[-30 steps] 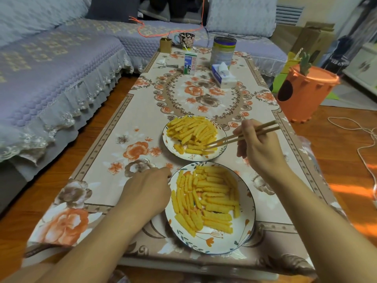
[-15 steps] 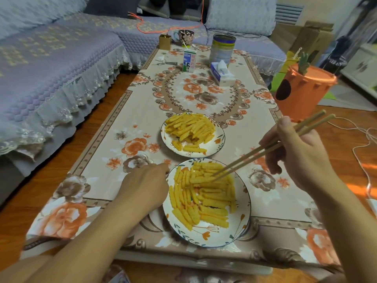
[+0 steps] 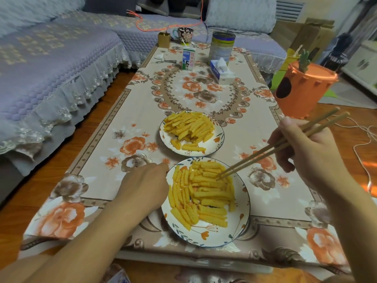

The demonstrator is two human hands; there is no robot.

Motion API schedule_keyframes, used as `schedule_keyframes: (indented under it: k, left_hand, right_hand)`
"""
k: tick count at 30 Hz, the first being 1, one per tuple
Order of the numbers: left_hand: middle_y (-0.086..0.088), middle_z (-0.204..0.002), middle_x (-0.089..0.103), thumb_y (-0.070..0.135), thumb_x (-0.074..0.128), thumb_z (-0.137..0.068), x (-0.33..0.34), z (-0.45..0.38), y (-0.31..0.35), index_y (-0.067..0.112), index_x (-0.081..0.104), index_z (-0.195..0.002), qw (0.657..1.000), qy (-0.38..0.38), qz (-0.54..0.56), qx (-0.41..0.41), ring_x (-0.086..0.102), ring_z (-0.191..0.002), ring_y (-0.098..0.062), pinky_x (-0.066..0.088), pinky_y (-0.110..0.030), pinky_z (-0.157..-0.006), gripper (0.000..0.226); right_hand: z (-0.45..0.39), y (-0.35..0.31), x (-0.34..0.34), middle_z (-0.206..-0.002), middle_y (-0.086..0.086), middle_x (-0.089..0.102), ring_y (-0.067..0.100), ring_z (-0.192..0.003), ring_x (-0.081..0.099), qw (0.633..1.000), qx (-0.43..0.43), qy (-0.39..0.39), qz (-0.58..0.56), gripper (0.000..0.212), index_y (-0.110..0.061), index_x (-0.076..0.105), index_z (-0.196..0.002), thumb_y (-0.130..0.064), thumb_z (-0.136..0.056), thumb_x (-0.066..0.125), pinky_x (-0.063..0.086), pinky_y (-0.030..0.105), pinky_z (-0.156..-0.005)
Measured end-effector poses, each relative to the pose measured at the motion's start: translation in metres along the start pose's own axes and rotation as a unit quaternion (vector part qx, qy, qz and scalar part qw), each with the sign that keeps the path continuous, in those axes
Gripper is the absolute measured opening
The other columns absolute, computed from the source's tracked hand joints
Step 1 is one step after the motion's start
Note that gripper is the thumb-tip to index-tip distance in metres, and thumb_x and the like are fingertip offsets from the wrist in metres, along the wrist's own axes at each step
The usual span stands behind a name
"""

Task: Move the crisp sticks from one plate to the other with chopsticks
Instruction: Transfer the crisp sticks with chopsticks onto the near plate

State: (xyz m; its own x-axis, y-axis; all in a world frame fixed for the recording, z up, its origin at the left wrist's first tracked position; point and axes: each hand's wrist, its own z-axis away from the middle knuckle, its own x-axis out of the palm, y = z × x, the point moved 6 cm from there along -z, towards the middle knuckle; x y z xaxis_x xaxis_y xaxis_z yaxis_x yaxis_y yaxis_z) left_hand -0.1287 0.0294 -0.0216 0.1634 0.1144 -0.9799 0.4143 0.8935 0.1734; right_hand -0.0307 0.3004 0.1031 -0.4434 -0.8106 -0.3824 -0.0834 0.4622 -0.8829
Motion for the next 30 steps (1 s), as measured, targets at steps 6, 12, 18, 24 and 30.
schedule_keyframes:
  k: [6, 12, 18, 24, 30]
  left_hand:
    - [-0.001, -0.105, 0.066, 0.016, 0.041, -0.096, 0.000, 0.001, 0.001, 0.026, 0.060, -0.118, 1.000, 0.001, -0.004, 0.002, 0.063, -0.092, -0.030, 0.048, -0.035, -0.066, 0.030]
    - [0.000, -0.118, 0.067, 0.020, 0.040, -0.098, -0.001, 0.002, -0.005, 0.029, 0.061, -0.124, 1.000, 0.000, 0.021, -0.003, 0.064, -0.102, -0.029, 0.055, -0.038, -0.077, 0.036]
    - [0.000, -0.125, 0.067, 0.025, 0.042, -0.099, -0.003, 0.002, -0.007, 0.029, 0.061, -0.127, 1.000, -0.004, 0.027, -0.004, 0.063, -0.108, -0.029, 0.055, -0.038, -0.082, 0.034]
    - [-0.002, -0.124, 0.067, 0.024, 0.042, -0.099, -0.005, 0.003, -0.007, 0.027, 0.062, -0.125, 1.000, -0.010, 0.028, -0.010, 0.063, -0.107, -0.029, 0.054, -0.039, -0.081, 0.033]
    - [-0.004, -0.121, 0.067, 0.020, 0.040, -0.099, -0.004, 0.004, -0.006, 0.026, 0.062, -0.125, 1.000, -0.007, 0.020, -0.004, 0.063, -0.104, -0.030, 0.054, -0.039, -0.077, 0.035]
  right_hand:
    - [-0.013, 0.012, 0.038, -0.061, 0.022, 0.056, 0.011, -0.043, 0.052, 0.999, 0.001, 0.034, -0.012, 0.042, -0.002, 0.068, -0.089, -0.027, -0.110, 0.043, 0.042, 0.020, -0.043]
    - [-0.029, 0.023, 0.080, -0.060, 0.011, 0.062, 0.012, -0.046, 0.057, 0.998, -0.017, -0.022, 0.057, 0.036, -0.014, 0.070, -0.089, -0.033, -0.108, 0.046, 0.045, 0.021, -0.050]
    - [-0.033, 0.017, 0.078, -0.057, 0.007, 0.060, 0.014, -0.042, 0.054, 0.999, -0.012, 0.008, 0.029, 0.046, -0.003, 0.066, -0.087, -0.032, -0.110, 0.040, 0.042, 0.024, -0.045]
    - [-0.021, 0.001, 0.028, -0.052, 0.010, 0.056, 0.026, -0.041, 0.051, 0.997, 0.055, 0.006, -0.060, 0.055, -0.002, 0.064, -0.078, -0.039, -0.109, 0.038, 0.042, 0.036, -0.041]
    - [-0.002, -0.010, 0.024, -0.053, 0.023, 0.058, 0.033, -0.042, 0.053, 0.994, 0.048, -0.077, 0.066, 0.055, -0.002, 0.066, -0.076, -0.040, -0.106, 0.041, 0.044, 0.040, -0.044]
